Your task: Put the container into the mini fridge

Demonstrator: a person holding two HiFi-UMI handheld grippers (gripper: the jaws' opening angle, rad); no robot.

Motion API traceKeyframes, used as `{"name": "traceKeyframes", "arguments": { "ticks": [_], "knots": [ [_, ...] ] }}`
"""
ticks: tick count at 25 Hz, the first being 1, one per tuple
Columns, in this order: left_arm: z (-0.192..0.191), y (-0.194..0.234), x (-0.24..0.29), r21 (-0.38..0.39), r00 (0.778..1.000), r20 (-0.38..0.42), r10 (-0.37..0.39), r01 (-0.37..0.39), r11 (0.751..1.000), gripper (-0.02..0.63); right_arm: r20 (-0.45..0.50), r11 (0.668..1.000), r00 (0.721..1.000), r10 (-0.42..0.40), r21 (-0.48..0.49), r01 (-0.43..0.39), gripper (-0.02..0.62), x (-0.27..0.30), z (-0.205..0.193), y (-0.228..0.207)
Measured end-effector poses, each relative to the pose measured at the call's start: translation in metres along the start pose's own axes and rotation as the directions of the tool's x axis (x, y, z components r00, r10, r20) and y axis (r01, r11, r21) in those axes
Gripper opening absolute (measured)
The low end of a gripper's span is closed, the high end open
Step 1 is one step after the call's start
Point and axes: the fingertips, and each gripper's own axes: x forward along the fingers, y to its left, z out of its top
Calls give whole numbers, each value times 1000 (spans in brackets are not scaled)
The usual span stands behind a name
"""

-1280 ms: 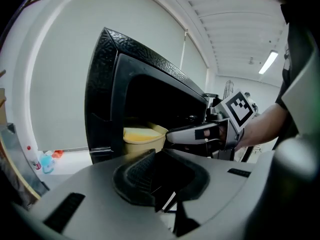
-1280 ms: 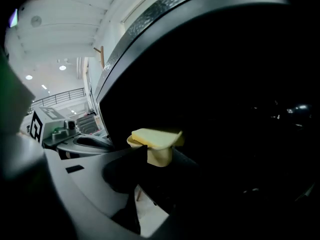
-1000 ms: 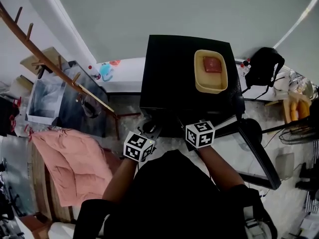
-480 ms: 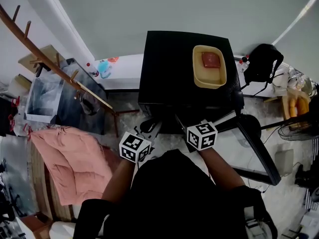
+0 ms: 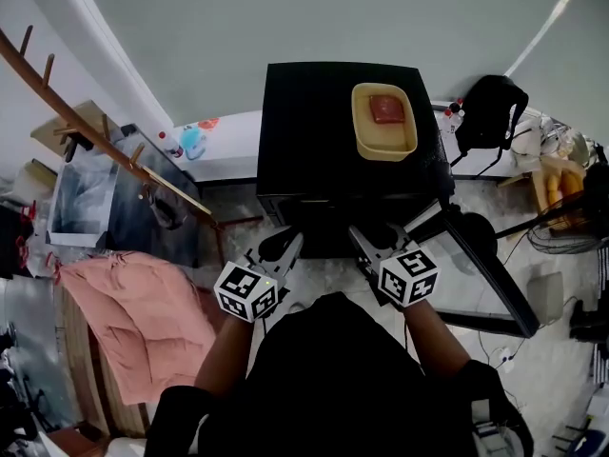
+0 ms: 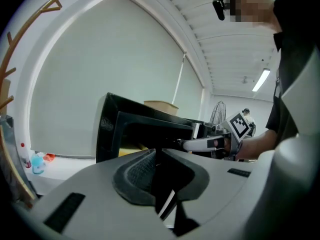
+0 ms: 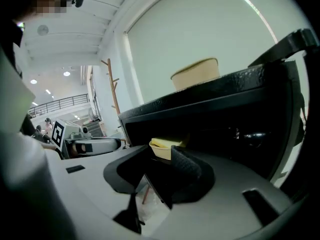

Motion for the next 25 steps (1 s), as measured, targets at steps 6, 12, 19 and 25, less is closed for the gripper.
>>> {"name": "traceKeyframes", "arguments": {
  "ticks": [6, 12, 19, 25],
  "knots": [
    [33, -19, -8, 30, 995, 55, -83, 81, 996, 49, 67, 998, 997, 32, 44, -35, 144, -25, 30, 10],
    [81, -46, -6, 124, 969, 119, -216, 201, 972, 49, 133, 998, 991, 27, 48, -34, 141, -44, 53, 16],
    [123, -58, 11, 209, 947, 157, -280, 245, 947, 49, 196, 997, 980, -15, 78, 0, 140, -64, 70, 11],
    [150, -61, 35, 269, 942, 145, -303, 257, 928, 50, 241, 996, 969, -60, 78, 43, 138, -81, 83, 3]
  ]
}}
